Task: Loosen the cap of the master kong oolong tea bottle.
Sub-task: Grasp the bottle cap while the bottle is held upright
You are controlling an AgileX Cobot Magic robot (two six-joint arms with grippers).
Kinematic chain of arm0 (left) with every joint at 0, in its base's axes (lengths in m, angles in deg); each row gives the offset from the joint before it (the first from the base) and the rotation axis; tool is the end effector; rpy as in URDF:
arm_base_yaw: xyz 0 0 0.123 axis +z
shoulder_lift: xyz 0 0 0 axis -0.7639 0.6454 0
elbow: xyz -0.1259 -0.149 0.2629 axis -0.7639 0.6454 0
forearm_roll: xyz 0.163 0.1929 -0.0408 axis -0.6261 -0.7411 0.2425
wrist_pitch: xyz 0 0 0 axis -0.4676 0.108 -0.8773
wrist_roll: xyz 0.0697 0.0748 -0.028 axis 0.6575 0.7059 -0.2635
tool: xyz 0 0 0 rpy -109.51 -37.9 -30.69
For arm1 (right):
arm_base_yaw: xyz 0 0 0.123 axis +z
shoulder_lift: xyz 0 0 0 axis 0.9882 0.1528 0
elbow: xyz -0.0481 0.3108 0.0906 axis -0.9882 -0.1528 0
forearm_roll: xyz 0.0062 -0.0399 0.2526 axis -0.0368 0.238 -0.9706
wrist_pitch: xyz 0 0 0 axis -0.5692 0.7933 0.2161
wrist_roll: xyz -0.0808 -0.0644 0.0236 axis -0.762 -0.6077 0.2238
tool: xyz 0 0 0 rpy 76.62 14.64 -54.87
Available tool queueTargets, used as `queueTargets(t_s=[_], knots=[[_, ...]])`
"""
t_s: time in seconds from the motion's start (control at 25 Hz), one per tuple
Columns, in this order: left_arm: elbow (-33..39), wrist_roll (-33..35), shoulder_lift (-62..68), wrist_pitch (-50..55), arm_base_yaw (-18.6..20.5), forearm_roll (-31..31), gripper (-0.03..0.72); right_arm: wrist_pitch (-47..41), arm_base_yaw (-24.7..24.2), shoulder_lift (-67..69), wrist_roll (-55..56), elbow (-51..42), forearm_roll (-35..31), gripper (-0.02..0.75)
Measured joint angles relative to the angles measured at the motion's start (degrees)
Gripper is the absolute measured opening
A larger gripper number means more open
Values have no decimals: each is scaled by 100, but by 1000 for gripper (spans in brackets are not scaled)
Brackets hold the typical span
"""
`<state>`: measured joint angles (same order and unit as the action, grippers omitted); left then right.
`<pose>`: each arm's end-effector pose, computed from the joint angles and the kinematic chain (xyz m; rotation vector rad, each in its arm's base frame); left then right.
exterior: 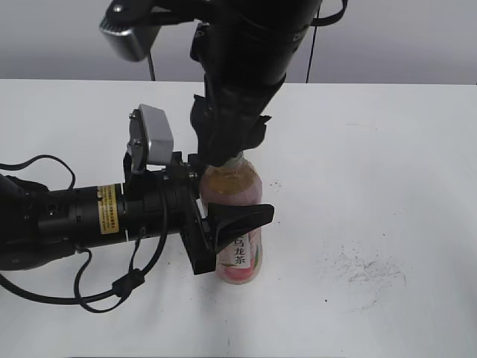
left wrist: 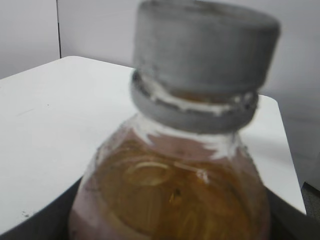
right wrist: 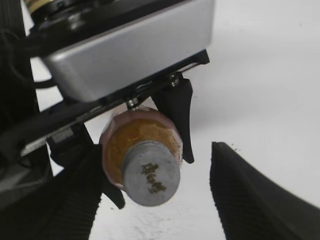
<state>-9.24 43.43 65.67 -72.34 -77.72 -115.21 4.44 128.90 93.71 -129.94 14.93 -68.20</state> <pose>0.2619 -0.2253 0.1620 1.0302 1.4971 -1.0250 0.2669 0.3042 0.3420 -1.9402 1.9805 0.1302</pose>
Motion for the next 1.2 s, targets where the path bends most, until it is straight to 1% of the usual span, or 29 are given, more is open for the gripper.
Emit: queueTargets(t_s=[0.08, 0.2, 0.44, 0.56, 0.64, 0.76, 0.88, 1.0, 1.2], knots=[[0, 0, 0, 0, 0, 0, 445, 32, 0, 14, 815, 0, 0, 499], [0, 0, 0, 0, 0, 0, 445, 32, 0, 14, 1247, -79, 5, 468], [0, 0, 0, 0, 0, 0, 445, -34, 0, 25, 1389, -186, 18, 425], [0, 0, 0, 0, 0, 0, 445, -34, 0, 25, 1395, -186, 36, 344], [0, 2, 0, 0, 0, -2, 445, -40, 0, 25, 1400, -186, 70, 270], [0, 7, 0, 0, 0, -2, 445, -40, 0, 25, 1251, -186, 83, 270], [0, 7, 0, 0, 0, -7, 445, -40, 0, 25, 649, -186, 88, 270], [0, 21, 0, 0, 0, -41, 445, -75, 0, 25, -479, -186, 69, 270], [0, 69, 0, -2, 0, -87, 445, -137, 0, 19, -3316, -181, 40, 271]])
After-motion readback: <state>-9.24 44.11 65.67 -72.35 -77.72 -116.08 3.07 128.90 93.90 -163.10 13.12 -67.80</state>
